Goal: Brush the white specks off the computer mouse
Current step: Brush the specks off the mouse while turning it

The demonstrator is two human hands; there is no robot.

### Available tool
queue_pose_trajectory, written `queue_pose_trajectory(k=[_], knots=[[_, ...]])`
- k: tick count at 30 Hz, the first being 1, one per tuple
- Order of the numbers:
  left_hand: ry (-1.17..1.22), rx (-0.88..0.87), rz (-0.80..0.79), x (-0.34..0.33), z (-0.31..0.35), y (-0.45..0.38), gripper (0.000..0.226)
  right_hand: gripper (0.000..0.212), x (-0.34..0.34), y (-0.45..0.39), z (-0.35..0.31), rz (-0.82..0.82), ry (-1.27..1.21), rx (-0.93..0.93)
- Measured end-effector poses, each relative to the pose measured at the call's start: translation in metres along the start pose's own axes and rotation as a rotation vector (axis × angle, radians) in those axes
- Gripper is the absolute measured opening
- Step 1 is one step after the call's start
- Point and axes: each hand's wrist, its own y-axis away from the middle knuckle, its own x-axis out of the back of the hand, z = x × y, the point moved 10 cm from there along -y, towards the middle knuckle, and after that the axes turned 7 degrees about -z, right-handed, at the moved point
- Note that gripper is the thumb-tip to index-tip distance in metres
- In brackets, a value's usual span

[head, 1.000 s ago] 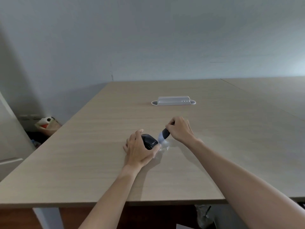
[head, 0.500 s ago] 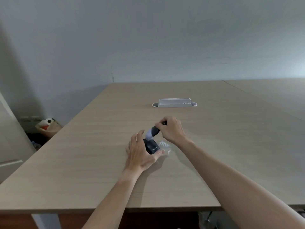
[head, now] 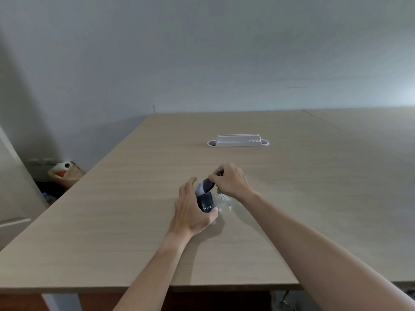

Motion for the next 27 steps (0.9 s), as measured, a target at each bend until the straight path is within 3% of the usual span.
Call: queue_pose_trajectory(k=[4,7,10,13,16,20,27], knots=[[0.021,-0.004,-0.005,0.0,-0.001,0.001,0.098,0.02,0.018,-0.004,0.015,0.107,0.106,-0.023],[0.028,-0.009,-0.015,-0.002,-0.001,0.001,0.096,0.014,0.031,-0.001,0.014,0.198,0.026,-0.011],[0.026,-0.026,-0.019,-0.001,0.002,0.001,0.092,0.014,0.017,0.004,0.006,0.094,-0.083,-0.006],[0.031,-0.035,-0.018,-0.001,0.003,0.001,0.091,0.021,-0.003,0.004,0.005,-0.04,-0.041,-0.011],[0.053,-0.023,-0.029,-0.001,0.002,0.002,0.091,0.02,0.006,0.0,0.009,0.047,0.07,-0.003],[0.076,-0.026,-0.052,-0.001,0.002,0.001,0.085,0.02,0.034,0.006,0.011,0.197,-0.017,0.019],[0.095,-0.059,-0.067,-0.002,0.002,0.0,0.081,0.019,0.022,0.021,0.025,-0.016,-0.035,-0.008]])
